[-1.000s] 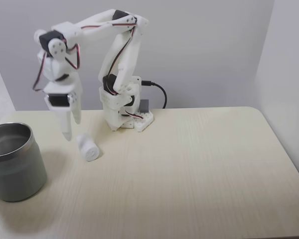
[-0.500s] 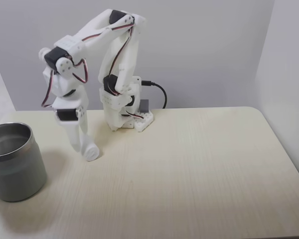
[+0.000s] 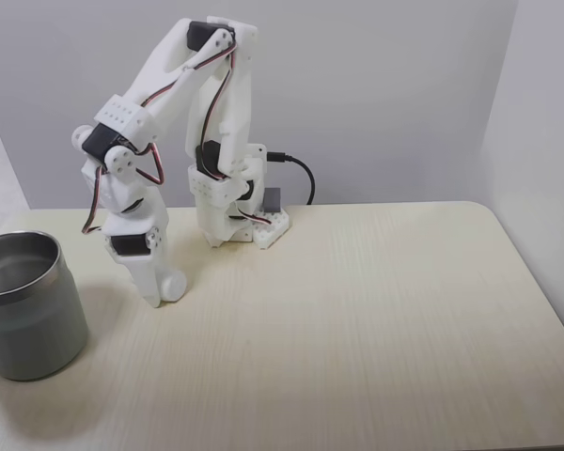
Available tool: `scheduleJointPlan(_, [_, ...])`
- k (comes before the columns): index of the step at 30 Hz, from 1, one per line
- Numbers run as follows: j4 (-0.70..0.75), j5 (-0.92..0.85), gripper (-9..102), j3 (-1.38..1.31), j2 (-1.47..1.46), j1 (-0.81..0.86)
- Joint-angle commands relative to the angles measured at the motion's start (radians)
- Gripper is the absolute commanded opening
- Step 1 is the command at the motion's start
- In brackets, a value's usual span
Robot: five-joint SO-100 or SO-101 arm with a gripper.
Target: Grasp a dressing and put it in the cup.
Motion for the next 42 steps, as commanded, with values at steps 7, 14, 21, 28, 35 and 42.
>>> scheduleJointPlan(7, [0.029,-0.002,0,0.005,-0.052,-0.009])
scheduleJointPlan(14, [0.261,0.035,0,0.155,-0.235,-0.048])
scheduleJointPlan(21, [0.528,0.071,0,0.480,-0.302,-0.083])
scheduleJointPlan(28, [0.680,0.092,0,0.772,-0.311,-0.094])
scheduleJointPlan(35, [0.678,0.087,0,1.057,-0.121,-0.015])
scheduleJointPlan(42, [0.675,0.133,0,1.471,0.166,0.074])
